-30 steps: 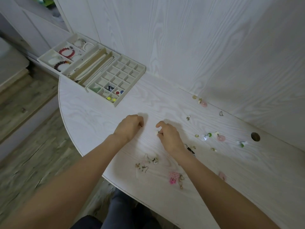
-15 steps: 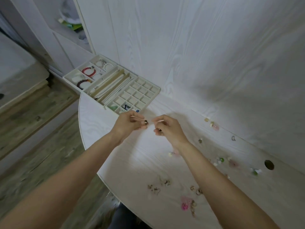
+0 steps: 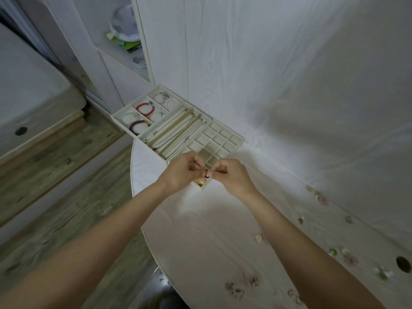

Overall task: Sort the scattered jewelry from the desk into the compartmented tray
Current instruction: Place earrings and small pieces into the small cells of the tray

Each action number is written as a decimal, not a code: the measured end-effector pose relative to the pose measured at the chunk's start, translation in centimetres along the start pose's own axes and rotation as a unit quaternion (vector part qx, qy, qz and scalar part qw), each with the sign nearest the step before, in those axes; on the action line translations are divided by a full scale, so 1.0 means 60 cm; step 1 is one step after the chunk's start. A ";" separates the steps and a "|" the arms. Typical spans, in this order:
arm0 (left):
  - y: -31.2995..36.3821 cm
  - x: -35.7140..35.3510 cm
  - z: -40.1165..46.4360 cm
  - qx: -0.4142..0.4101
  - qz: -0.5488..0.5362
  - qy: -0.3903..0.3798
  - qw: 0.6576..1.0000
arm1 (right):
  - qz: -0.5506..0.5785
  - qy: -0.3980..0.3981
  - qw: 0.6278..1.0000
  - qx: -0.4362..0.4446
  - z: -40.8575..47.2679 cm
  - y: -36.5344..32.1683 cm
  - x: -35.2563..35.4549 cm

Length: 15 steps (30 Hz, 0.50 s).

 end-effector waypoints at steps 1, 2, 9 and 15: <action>-0.005 0.010 0.008 -0.010 0.022 0.011 1.000 | -0.005 0.002 1.000 -0.003 0.012 0.000 -0.002; -0.009 0.020 0.015 -0.026 0.060 0.020 0.998 | -0.007 0.009 1.000 -0.010 0.023 0.004 -0.001; -0.049 0.014 0.054 -0.128 0.483 -0.070 0.863 | -0.020 0.081 0.991 -0.102 0.101 0.078 0.005; -0.096 0.020 0.064 -0.108 0.549 -0.045 0.828 | -0.121 0.077 0.985 -0.091 0.130 0.089 -0.021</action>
Point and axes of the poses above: each hand's wrist, its own z-axis towards the middle knuckle, its own x-axis out of the back of the hand, y = z × x, the point moved 10 cm from there along z, towards the middle knuckle, and after that the axes turned 4 degrees about y, right-handed, at the moved point
